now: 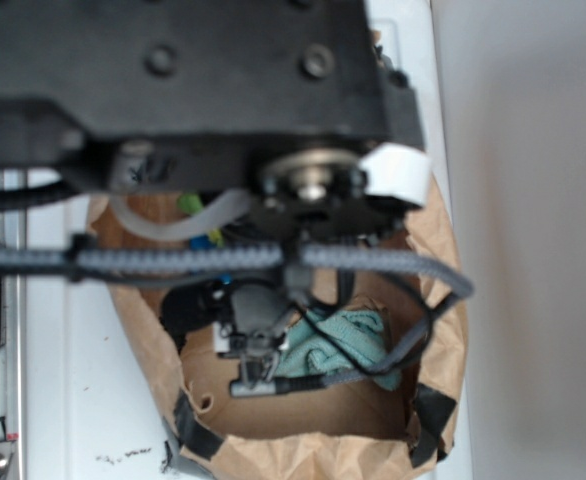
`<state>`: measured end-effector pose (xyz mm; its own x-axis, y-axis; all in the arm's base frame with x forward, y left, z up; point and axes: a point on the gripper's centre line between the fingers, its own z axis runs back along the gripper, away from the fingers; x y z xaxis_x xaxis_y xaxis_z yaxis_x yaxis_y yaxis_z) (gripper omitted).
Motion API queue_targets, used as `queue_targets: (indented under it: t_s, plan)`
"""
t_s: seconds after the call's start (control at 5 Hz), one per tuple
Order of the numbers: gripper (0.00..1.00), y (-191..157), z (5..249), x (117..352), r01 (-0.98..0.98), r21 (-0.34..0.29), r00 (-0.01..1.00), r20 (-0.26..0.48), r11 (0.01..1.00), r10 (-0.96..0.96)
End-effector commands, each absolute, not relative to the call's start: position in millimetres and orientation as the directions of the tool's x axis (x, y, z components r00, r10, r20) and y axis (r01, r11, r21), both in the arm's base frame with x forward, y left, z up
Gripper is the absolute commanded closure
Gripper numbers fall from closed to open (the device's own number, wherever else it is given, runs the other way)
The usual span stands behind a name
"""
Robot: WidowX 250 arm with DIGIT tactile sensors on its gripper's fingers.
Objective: Grab the blue cloth.
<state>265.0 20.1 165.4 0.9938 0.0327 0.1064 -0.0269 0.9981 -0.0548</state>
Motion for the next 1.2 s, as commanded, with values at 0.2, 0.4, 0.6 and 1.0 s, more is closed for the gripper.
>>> queue_targets:
  t_s: [0.2,0.4,0.6,1.0]
  plan:
    - [0.0,18.8,149.2,283.8,0.005,-0.04,0.97,0.241,0.999,0.004]
    - [0.0,18.8,149.2,283.8,0.005,-0.04,0.97,0.241,0.999,0.004]
    - [0.0,18.8,149.2,283.8,0.005,-0.04,0.97,0.241,0.999,0.004]
    - [0.0,17.9,131.3,292.9,0.023,-0.019,0.961,0.274,1.0,-0.017]
